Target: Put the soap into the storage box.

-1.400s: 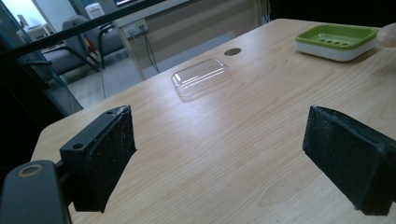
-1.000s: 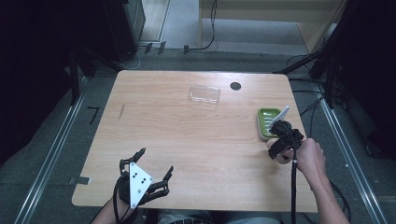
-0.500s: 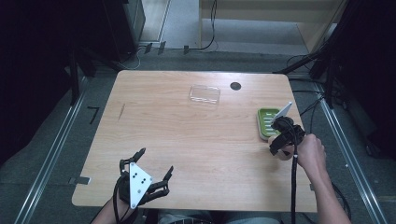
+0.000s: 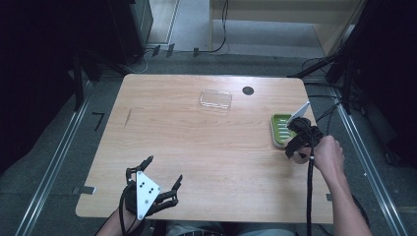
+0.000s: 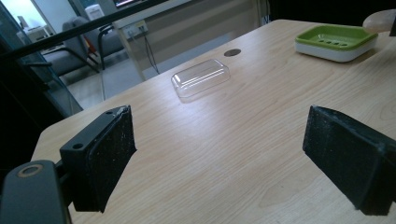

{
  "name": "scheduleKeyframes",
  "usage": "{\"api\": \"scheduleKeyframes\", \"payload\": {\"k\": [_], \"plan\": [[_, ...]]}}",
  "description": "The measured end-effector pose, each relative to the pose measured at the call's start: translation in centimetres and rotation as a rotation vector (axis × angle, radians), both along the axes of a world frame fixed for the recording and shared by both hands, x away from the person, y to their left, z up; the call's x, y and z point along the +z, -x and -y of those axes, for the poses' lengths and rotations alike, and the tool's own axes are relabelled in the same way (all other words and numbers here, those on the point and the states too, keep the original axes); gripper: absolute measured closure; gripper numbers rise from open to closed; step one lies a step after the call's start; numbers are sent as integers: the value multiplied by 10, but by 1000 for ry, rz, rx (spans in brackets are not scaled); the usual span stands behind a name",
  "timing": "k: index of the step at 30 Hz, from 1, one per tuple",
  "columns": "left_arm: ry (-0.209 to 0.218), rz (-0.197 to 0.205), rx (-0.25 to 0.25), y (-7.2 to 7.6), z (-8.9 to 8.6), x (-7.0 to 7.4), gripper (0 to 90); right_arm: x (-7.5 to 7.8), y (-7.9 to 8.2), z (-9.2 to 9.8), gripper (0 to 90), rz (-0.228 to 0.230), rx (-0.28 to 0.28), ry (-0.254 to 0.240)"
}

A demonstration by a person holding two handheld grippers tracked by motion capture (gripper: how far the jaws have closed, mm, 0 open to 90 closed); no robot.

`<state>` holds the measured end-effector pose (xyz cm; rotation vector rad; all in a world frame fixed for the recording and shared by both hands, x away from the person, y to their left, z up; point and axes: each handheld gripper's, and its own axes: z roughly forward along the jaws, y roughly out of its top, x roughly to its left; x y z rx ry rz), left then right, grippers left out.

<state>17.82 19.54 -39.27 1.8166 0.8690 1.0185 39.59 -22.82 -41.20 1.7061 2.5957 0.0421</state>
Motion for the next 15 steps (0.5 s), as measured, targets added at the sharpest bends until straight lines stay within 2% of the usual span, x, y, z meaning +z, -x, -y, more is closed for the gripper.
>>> {"api": "scheduleKeyframes", "payload": {"k": [11, 15], "plan": [[-3, -2, -1, 0, 0, 0, 99, 7, -13, 0, 332, -6, -21, -5], [-3, -1, 0, 0, 0, 0, 99, 9, -19, -1, 332, -1, -11, -3]]}}
